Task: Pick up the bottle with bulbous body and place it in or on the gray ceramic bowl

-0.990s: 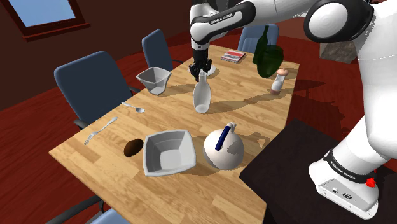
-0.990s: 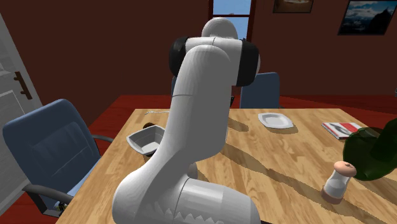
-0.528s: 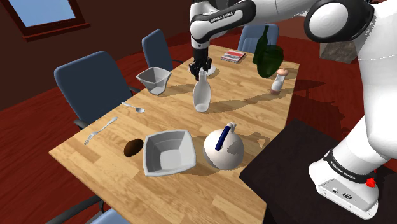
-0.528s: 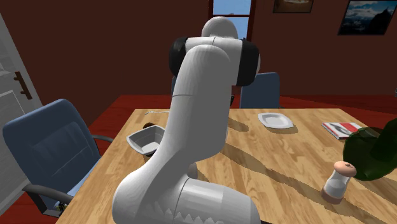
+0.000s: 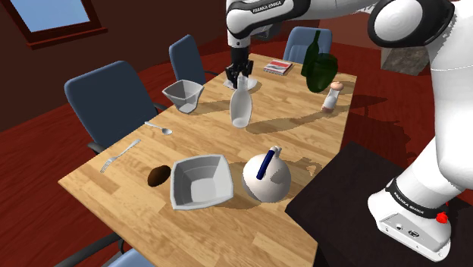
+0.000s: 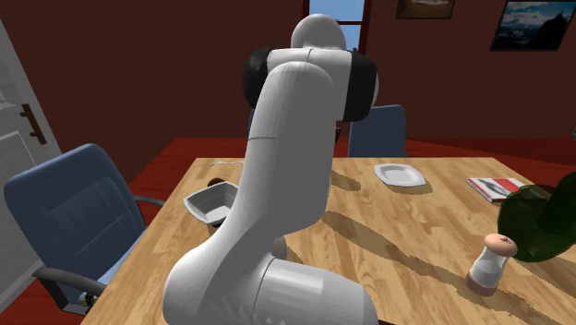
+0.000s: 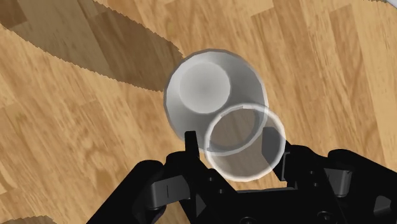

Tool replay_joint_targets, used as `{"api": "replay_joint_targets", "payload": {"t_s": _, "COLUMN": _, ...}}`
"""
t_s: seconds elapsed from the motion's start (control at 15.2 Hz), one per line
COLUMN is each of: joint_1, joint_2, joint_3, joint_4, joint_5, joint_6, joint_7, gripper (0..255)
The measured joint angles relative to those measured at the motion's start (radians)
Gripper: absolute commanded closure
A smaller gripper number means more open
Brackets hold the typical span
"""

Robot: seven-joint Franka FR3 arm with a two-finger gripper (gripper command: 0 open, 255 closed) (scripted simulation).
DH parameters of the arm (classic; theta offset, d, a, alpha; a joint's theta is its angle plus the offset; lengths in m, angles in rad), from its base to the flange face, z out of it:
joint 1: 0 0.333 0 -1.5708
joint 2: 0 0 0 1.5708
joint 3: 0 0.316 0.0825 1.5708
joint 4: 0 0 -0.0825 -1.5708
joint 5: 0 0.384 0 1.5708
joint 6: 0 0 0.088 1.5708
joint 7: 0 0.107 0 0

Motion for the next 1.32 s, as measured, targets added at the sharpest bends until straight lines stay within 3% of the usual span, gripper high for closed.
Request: {"api": "replay_joint_targets", "payload": {"t_s": 1.32, "joint_1": 0.005, "joint_2": 0.0, "joint_3": 0.001, "joint_4": 0.268, "joint_5": 0.001, "joint_6": -0.268, "joint_7": -0.003, "gripper": 255}}
